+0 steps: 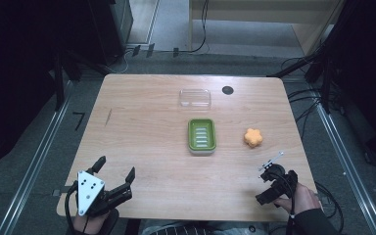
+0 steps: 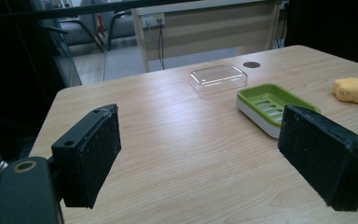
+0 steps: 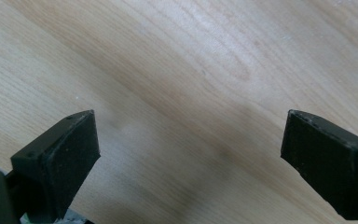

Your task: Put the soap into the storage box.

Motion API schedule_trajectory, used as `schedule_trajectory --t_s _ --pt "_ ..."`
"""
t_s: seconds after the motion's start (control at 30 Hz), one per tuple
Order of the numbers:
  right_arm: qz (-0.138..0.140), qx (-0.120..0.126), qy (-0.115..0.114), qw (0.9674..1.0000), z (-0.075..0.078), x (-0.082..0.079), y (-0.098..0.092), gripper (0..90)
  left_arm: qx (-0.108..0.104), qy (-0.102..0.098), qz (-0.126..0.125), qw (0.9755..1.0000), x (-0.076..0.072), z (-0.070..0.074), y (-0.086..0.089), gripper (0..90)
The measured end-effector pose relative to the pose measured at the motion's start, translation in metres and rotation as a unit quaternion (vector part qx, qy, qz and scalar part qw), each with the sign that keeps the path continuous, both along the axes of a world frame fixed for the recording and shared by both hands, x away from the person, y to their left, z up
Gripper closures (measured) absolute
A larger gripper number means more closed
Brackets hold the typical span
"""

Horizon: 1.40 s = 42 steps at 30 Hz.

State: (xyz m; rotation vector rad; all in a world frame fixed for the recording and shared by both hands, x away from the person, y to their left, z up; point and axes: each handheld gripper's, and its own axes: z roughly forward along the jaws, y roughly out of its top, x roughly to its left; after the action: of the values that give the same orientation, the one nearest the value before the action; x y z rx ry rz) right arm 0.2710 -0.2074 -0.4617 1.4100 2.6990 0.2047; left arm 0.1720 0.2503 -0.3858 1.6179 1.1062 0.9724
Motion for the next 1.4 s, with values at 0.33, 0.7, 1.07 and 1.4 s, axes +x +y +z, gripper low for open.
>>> schedule_trajectory --t_s 0.33,0.7,1.07,1.4 --pt "0.006 -0.004 -0.007 1.0000 -0.002 0.008 0.002 4.3 0.003 0.002 0.002 1.0000 0.000 0.000 -0.001 13.7" --pt "0.013 -0.008 -0.022 0.9996 -0.002 0.023 0.012 4.1 0.002 0.001 0.005 1.0000 -0.001 0.000 0.000 13.7" --pt "-0.005 -0.011 -0.032 0.9994 -0.001 0.046 0.009 3.8 0.003 0.003 0.004 1.0000 0.000 0.000 -0.001 13.7" --pt "-0.011 -0.010 -0.042 0.9990 0.001 0.060 0.010 3.7 0.001 0.003 0.004 1.0000 0.000 -0.001 0.000 13.7"
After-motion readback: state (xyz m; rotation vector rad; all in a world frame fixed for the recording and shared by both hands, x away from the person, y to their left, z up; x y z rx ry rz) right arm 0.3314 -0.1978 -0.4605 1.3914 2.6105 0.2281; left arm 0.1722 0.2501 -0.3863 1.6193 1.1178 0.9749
